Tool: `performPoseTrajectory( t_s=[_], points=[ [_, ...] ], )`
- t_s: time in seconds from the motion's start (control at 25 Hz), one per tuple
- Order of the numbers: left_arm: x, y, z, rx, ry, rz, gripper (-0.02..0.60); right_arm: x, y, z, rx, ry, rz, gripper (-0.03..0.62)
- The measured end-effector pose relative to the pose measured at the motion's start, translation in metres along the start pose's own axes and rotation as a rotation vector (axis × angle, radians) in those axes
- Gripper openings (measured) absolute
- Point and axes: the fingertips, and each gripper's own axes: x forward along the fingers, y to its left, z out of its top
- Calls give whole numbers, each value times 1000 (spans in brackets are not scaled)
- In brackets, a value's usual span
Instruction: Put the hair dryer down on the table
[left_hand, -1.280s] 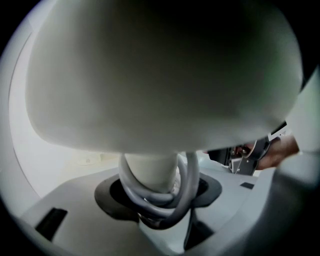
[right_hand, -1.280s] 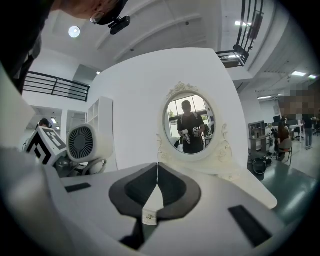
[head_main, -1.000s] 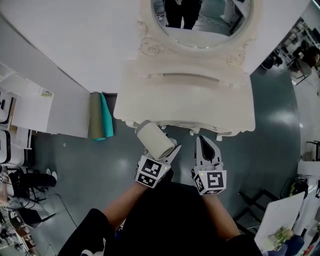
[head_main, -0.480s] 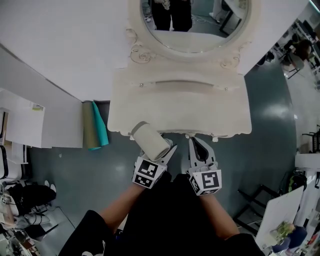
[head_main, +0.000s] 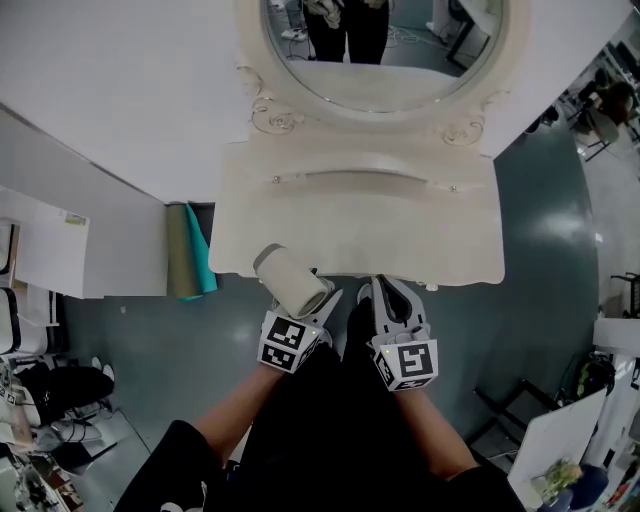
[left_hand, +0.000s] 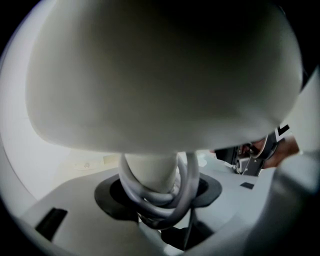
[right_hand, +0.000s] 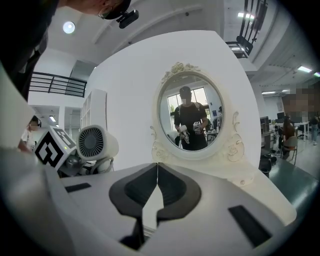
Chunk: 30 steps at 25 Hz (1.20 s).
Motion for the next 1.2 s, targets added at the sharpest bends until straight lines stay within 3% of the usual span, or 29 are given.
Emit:
performPoseTrajectory(
  t_s=[0.32,0.76,1.2],
  points=[
    [51,28,-7,2,91,66,261,41,-54,-9,-18,32,50,18],
    [113,65,-40,27,219,146,259,87,-116,-20,-18,74,54,17],
    [151,84,-65,63,312,165,258,109,-157,-13,-36,86,49,17]
  ],
)
